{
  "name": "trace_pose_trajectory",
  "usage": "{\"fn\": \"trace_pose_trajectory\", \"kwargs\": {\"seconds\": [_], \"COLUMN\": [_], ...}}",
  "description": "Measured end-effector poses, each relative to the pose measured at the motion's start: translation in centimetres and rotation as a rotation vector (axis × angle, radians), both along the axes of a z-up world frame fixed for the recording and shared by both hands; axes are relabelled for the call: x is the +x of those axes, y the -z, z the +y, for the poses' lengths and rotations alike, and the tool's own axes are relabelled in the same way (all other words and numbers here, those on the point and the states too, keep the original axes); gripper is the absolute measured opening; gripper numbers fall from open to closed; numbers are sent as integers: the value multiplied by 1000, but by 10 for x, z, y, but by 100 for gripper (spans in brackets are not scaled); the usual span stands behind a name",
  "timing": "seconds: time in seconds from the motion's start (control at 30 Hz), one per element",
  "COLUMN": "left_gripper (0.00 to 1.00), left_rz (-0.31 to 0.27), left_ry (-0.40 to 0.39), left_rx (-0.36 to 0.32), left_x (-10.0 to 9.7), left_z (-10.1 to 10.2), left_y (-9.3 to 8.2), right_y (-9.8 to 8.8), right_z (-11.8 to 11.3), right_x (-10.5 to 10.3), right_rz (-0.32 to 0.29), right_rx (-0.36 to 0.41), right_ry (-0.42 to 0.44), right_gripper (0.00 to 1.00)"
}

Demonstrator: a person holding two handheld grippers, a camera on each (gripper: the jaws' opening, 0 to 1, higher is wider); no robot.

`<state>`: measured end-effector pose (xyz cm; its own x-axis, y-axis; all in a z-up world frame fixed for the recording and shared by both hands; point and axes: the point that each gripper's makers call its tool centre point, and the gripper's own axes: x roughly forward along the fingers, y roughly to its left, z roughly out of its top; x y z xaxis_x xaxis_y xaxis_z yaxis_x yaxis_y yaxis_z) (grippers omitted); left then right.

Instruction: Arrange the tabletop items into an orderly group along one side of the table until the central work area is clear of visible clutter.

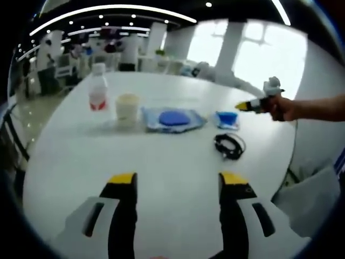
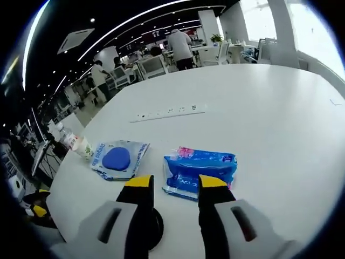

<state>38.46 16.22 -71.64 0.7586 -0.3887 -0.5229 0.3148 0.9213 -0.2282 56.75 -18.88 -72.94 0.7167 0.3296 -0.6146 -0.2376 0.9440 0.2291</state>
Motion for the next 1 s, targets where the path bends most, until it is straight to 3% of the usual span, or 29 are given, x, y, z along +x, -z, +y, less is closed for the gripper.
{"fn": "trace_pose_trajectory", "kwargs": {"seconds": [0.17, 0.37, 0.7, 1.0], "left_gripper": [58, 58, 57, 57], "left_rz": [-1, -3, 1, 15], "left_ry": [-25, -28, -49, -60], "left_rx": [-14, -6, -2, 11], "left_x": [1, 0, 1, 0], "left_z": [6, 7, 13, 18], "left_y": [-1, -2, -2, 4], "right_y": [1, 3, 27, 46], "right_z": [-14, -34, -56, -61], "right_x": [-17, -15, 9, 21], "right_rz": [7, 20, 57, 98], "right_rx": [-56, -88, -142, -178], "right_ry": [-1, 42, 53, 46], "right_gripper": [31, 31, 28, 24]}}
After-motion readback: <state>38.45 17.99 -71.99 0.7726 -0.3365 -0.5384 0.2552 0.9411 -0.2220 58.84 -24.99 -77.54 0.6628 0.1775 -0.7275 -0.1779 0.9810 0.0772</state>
